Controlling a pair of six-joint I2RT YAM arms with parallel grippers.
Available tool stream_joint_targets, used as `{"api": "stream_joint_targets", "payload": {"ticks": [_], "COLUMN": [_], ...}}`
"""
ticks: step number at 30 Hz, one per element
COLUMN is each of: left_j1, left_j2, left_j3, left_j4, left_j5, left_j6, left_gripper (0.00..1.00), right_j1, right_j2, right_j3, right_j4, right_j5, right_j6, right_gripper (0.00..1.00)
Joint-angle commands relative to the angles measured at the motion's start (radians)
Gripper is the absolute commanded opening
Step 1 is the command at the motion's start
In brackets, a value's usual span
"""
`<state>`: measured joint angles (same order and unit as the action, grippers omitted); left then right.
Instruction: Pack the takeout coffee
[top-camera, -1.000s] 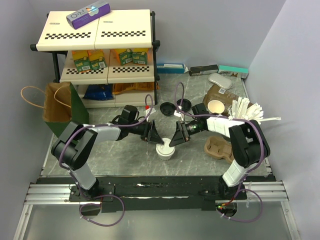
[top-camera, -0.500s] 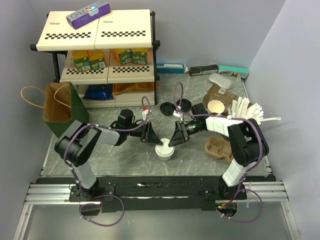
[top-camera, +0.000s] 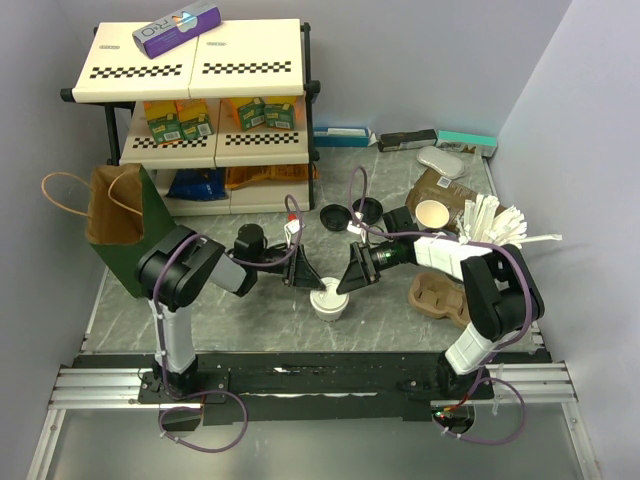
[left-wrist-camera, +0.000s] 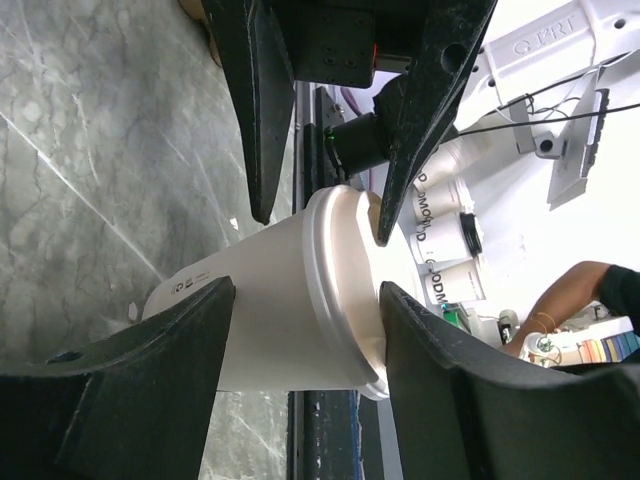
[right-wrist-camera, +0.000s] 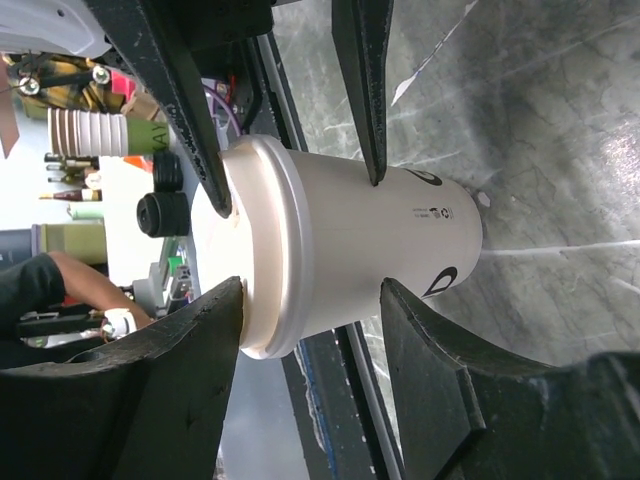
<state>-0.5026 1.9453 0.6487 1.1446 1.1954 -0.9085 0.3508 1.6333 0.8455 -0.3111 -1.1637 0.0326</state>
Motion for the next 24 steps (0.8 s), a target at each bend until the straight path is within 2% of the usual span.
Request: {"api": "stream_joint_targets", "payload": {"ticks": [1,4,6,7,8,10,11,14,15,17,21,24], "left_j1": [0.007,0.007,0.006,0.006,0.006,0.006,0.006,0.007,0.009,0.013,0.018,0.018], "left_j2": [0.077,0.017,-0.038,-0.058,-0.100,-0.141,-0.176,-0.218,-0.224,-0.255,-0.344,-0.399], "left_j3": [-0.027,-0.005,0.012,0.025,0.051,0.078,0.107,0.166,0.180,0.212,0.207,0.163], "left_j4": [0.113,0.084,0.054,0.011,-0.113,-0.244,-0.398,-0.584,-0.712,-0.807,-1.008,-1.045], "left_j5": [-0.073,-0.053,-0.045,-0.045,-0.048,-0.066,-0.075,-0.115,-0.134,-0.166,-0.209,-0.220], "left_j6": [-0.012,-0.039,-0.043,-0.008,0.025,0.152,0.199,0.350,0.418,0.480,0.607,0.626], "left_gripper": [0.64,0.67,0.73,0.94,0.99,0.99,0.99,0.99,0.99,0.99,0.99,0.99], "right_j1": [0.005,0.005,0.005,0.005,0.004,0.005,0.005,0.001,0.002,0.001,-0.004,-0.004], "right_j2": [-0.013,-0.044,-0.055,-0.059,-0.061,-0.069,-0.075,-0.089,-0.089,-0.093,-0.124,-0.136], "right_j3": [-0.025,-0.014,-0.008,0.004,0.010,0.033,0.040,0.063,0.067,0.078,0.090,0.098], "right_j4": [0.021,0.020,0.021,0.017,0.010,0.001,-0.002,-0.023,-0.029,-0.046,-0.104,-0.140], "right_j5": [0.116,0.076,0.053,0.050,0.049,0.048,0.055,0.073,0.073,0.065,0.079,0.081], "right_j6": [-0.059,-0.068,-0.068,-0.069,-0.071,-0.080,-0.082,-0.092,-0.097,-0.108,-0.151,-0.180], "right_gripper": [0.63,0.64,0.66,0.66,0.67,0.70,0.71,0.75,0.83,0.99,1.00,1.00]}}
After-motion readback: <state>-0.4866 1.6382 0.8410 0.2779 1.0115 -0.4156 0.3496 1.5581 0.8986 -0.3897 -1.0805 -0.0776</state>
